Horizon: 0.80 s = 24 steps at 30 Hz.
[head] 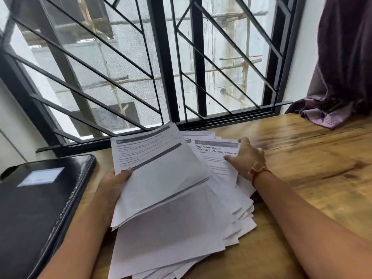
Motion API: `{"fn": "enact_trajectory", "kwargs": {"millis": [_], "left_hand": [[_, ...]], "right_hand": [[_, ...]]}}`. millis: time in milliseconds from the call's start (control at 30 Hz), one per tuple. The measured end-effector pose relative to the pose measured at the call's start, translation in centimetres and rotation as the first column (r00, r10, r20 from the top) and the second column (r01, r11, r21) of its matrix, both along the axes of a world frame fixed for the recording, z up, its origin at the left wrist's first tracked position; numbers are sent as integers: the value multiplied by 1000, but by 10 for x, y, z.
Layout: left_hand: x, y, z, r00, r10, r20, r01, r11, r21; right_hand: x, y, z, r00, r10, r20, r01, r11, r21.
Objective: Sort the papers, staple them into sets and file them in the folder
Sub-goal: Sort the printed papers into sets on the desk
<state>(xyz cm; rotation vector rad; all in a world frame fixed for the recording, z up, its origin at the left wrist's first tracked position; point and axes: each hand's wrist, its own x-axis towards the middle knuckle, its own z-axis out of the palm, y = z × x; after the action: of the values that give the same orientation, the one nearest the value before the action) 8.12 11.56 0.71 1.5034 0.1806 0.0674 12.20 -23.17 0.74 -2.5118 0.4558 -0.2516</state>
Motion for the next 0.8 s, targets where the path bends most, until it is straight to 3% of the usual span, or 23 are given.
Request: {"fn": "enact_trajectory", "kwargs": {"millis": [133, 233, 367, 500, 600, 700, 800], "left_hand": [[-5, -5, 4, 1000, 9, 15, -9, 1000, -23], [-6, -6, 4, 999, 23, 30, -22, 999, -29], [-5, -7, 2, 998, 31, 48, -29, 998, -54], [-4, -8, 1, 998, 40, 57, -35, 995, -91], [-2, -6, -1, 997, 38, 62, -33, 996, -82], [-1, -6, -3, 997, 43, 65, -39, 997, -62], [1, -5, -6, 996, 50, 74, -47, 998, -38]], "right_hand": [[-5, 0, 10, 990, -35, 139, 3, 974, 224], [-9, 1, 15, 990, -26, 135, -19, 947, 320], [-20, 5, 26, 977, 208, 34, -191, 801, 567], [-24, 4, 28, 908, 410, -86, -336, 837, 432], [-20, 4, 26, 925, 367, -100, -332, 908, 255], [-15, 2, 23, 977, 210, 37, -212, 976, 48], [-15, 2, 23, 952, 115, 283, -111, 993, -29]]}}
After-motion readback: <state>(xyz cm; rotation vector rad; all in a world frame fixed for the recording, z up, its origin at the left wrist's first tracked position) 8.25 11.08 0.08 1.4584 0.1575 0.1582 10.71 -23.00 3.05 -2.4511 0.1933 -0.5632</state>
